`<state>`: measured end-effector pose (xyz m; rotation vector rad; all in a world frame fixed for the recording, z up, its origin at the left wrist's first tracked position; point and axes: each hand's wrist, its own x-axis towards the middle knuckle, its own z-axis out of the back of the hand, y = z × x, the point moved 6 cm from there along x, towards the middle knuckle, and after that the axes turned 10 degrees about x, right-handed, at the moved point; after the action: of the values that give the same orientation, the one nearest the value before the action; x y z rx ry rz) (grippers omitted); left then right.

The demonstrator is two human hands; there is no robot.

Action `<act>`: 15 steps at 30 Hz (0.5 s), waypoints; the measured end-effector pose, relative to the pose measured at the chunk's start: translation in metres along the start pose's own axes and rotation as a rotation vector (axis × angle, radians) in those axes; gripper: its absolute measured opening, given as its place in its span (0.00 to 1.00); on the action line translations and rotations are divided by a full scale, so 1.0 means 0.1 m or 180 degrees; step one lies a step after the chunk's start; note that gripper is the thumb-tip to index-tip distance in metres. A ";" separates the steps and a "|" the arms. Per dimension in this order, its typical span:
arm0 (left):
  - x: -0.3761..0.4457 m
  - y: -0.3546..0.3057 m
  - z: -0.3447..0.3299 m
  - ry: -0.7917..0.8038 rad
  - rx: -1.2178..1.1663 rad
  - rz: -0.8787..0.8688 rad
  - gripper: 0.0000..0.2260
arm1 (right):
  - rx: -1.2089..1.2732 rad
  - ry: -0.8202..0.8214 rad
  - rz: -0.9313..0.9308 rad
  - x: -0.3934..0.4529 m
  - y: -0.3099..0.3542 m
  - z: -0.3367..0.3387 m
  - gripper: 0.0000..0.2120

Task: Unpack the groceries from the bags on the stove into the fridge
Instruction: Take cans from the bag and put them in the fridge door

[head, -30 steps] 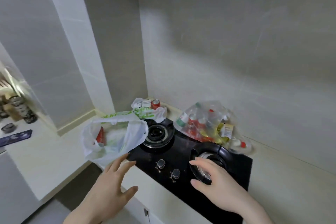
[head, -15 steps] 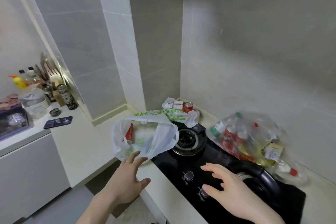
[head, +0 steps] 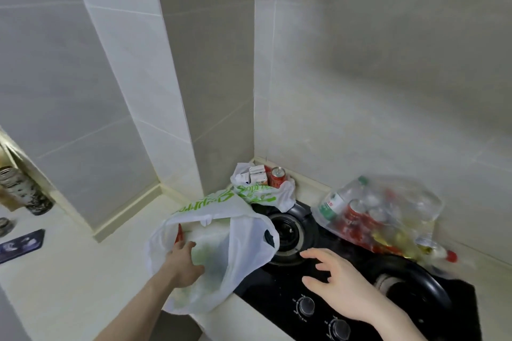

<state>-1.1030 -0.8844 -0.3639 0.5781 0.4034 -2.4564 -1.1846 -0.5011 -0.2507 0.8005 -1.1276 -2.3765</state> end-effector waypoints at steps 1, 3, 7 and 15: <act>0.11 0.03 -0.04 0.0019 0.0008 0.0038 0.42 | 0.0027 -0.0038 -0.0016 0.04 0.02 -0.02 0.21; 0.30 0.09 -0.13 0.0013 0.0022 0.0112 0.46 | 0.0061 -0.0104 -0.0063 0.12 0.04 -0.07 0.21; 0.53 0.29 -0.27 -0.0105 -0.0136 0.0561 0.49 | 0.0104 -0.0198 -0.0176 0.22 0.04 -0.16 0.21; 0.77 0.56 -0.25 -0.0530 -0.0831 0.1091 0.40 | 0.0195 -0.0441 -0.0233 0.32 0.08 -0.22 0.18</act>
<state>-1.1187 -0.9544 -0.4315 0.3009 0.5017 -2.0636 -1.1941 -0.5362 -0.2663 0.7176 -1.2513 -2.5018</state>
